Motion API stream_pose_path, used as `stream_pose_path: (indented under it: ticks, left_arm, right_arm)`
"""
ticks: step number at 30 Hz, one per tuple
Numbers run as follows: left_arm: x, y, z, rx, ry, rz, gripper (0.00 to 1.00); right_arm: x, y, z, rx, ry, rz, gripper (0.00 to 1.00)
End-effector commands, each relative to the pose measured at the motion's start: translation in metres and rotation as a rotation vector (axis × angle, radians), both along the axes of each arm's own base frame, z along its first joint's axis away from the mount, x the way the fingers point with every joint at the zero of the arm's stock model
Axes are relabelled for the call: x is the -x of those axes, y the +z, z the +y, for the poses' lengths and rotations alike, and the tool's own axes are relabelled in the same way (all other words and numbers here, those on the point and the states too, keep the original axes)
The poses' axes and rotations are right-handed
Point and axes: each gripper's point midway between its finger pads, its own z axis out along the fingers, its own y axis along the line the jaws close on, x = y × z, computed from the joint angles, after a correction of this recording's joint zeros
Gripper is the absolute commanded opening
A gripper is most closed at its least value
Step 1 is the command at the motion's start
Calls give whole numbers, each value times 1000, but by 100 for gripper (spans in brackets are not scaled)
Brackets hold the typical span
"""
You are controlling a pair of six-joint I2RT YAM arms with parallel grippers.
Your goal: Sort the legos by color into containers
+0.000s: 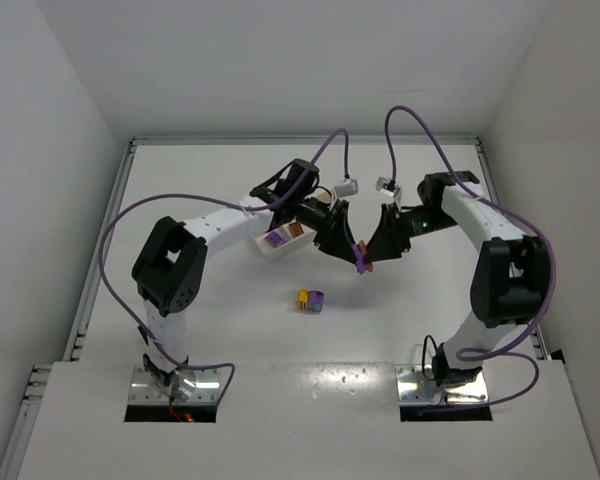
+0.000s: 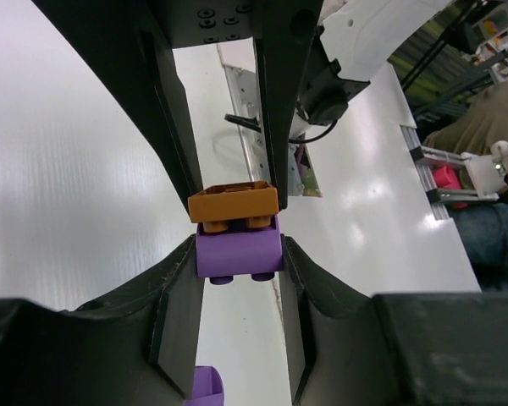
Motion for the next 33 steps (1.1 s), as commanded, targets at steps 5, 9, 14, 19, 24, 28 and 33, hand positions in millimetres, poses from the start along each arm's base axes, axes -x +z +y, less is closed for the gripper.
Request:
stream_pose_path:
  ticks: [5, 9, 14, 19, 24, 28, 33]
  left_arm:
    - [6, -2, 27, -21, 6, -50, 1]
    - [8, -13, 34, -61, -13, -103, 0]
    - [-16, -21, 55, -196, 105, -212, 0]
    - [-81, -26, 93, -434, 478, -424, 0]
    - [-117, -25, 136, -540, 761, -556, 0]
    - [-132, -33, 158, -622, 862, -584, 0]
    - [-147, -54, 175, -698, 910, -553, 0]
  right_arm:
    - [-1, 20, -12, -50, -65, -27, 8]
    - [-1, 22, -15, -50, -74, -37, 8]
    - [1, 20, -17, -50, -84, -28, 8]
    - [0, 20, -17, -50, -84, -37, 8]
    - [-2, 21, -16, -59, -86, -46, 8]
    - [-2, 21, -16, -59, -86, -46, 8]
    - [-8, 19, -15, -67, -91, -23, 8]
